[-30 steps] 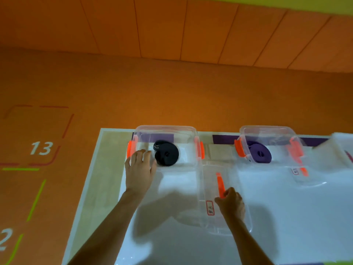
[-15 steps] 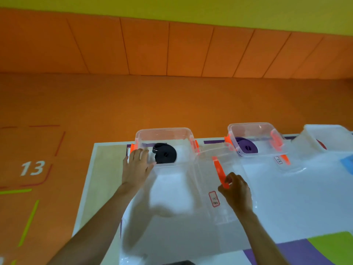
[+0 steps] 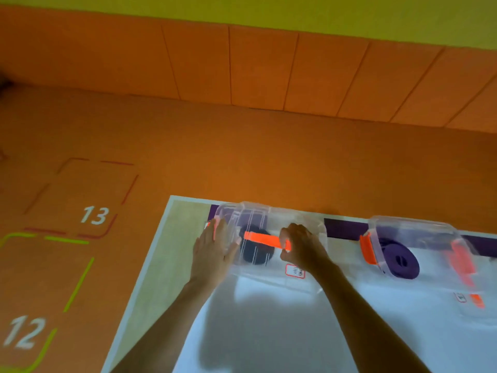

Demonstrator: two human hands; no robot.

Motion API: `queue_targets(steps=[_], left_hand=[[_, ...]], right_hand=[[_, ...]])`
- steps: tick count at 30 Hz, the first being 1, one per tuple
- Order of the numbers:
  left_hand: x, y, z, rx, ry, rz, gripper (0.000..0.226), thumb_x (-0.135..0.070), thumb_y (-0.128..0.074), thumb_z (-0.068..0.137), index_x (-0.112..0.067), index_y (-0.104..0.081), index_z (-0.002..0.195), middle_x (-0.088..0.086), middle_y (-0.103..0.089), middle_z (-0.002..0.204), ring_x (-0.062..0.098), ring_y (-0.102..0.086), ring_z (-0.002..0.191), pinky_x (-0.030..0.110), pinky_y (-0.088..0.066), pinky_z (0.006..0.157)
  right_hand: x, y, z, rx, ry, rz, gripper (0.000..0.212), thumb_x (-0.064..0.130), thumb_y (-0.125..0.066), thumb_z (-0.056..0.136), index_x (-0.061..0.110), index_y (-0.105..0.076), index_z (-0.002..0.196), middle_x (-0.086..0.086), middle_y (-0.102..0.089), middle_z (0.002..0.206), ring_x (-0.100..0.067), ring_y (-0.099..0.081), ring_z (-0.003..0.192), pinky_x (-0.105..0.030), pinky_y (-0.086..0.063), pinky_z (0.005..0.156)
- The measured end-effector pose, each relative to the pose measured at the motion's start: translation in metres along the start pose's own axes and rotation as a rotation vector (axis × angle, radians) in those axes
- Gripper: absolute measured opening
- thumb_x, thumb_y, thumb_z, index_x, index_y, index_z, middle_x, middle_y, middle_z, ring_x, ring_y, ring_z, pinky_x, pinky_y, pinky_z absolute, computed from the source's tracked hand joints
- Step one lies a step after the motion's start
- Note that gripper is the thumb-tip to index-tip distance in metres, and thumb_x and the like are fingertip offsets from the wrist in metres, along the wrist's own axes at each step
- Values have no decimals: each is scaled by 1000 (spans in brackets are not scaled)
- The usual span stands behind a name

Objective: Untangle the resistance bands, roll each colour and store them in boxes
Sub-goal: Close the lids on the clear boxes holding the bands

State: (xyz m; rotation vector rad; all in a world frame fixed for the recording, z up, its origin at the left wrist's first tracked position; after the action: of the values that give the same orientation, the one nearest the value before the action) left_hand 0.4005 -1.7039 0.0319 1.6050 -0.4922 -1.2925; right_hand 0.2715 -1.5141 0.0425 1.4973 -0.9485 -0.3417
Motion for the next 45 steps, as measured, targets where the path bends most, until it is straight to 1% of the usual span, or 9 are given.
queue_targets(steps=[4,12,17,21,26,30,33,39,45], left_hand=[[12,-10,1,-32,77,-78,70,-58,-32,108,-22,-24,167,-1,-31,172,19,-34,157,43,-40,123],[35,-18,3,-71,188,-153,51,-25,-44,113,-17,-37,163,1,-49,162,24,-50,148,49,-47,118],[54,-22,12,-66,321,-153,45,-18,-57,107,-5,-51,150,18,-50,155,39,-48,143,55,-45,115],[65,-24,23,-81,456,-346,63,-37,-67,102,-11,-43,154,13,-46,156,32,-50,139,52,-48,112],[75,-40,13,-65,636,-594,62,-55,-63,95,-18,-55,144,7,-68,133,24,-66,117,35,-53,96],[64,-25,14,-178,519,-504,41,-36,-68,101,-10,-58,132,7,-70,118,31,-71,108,34,-60,89],[53,-19,14,-229,466,-453,33,-29,-66,103,-8,-59,127,9,-73,111,31,-73,99,52,-64,91],[43,-8,10,-370,395,-344,28,-24,-69,102,-6,-69,124,10,-75,97,30,-73,83,47,-65,74],[32,-2,9,-397,274,-220,19,-15,-73,100,-3,-75,115,12,-79,91,31,-75,77,39,-63,69]], right_hand=[[11,-10,30,20,73,70,19,14,-80,78,21,-68,91,-2,-65,102,-23,-60,98,-33,-49,77],[6,-26,30,-118,120,205,22,15,-80,86,16,-72,106,-2,-66,121,-24,-57,122,-42,-46,111],[-61,-39,-17,-382,-349,311,53,35,-66,101,24,-50,150,-8,-38,163,-32,-31,153,-56,-30,124],[-103,-77,-33,-326,-704,864,84,43,-73,95,27,-25,162,-10,-35,164,-37,-38,149,-64,-40,115],[-95,-97,-31,-291,-745,1325,14,46,-70,97,45,-68,110,4,-72,115,-22,-70,111,-39,-60,80],[-97,-79,-33,-429,-660,1104,27,41,-69,99,39,-62,126,5,-67,123,-20,-66,114,-43,-55,98],[-93,-67,-36,-428,-644,898,30,45,-60,103,34,-57,131,5,-65,120,-26,-66,112,-45,-55,94],[-83,-43,-36,-417,-607,336,48,46,-46,108,20,-53,149,-15,-74,119,-39,-73,103,-50,-60,83],[-68,-32,-34,-358,-619,218,51,47,-34,110,19,-49,149,-13,-73,120,-33,-72,106,-44,-60,84]])
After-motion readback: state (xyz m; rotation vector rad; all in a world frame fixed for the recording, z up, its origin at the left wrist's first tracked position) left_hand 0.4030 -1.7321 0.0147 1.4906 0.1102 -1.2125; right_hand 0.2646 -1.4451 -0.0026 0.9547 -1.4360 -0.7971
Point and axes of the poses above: each hand's wrist, its own z-axis towards the middle knuckle, its own y-axis out of the back of the hand, x = y × z, the point moved 9 cm from there along z, towards the middle knuckle
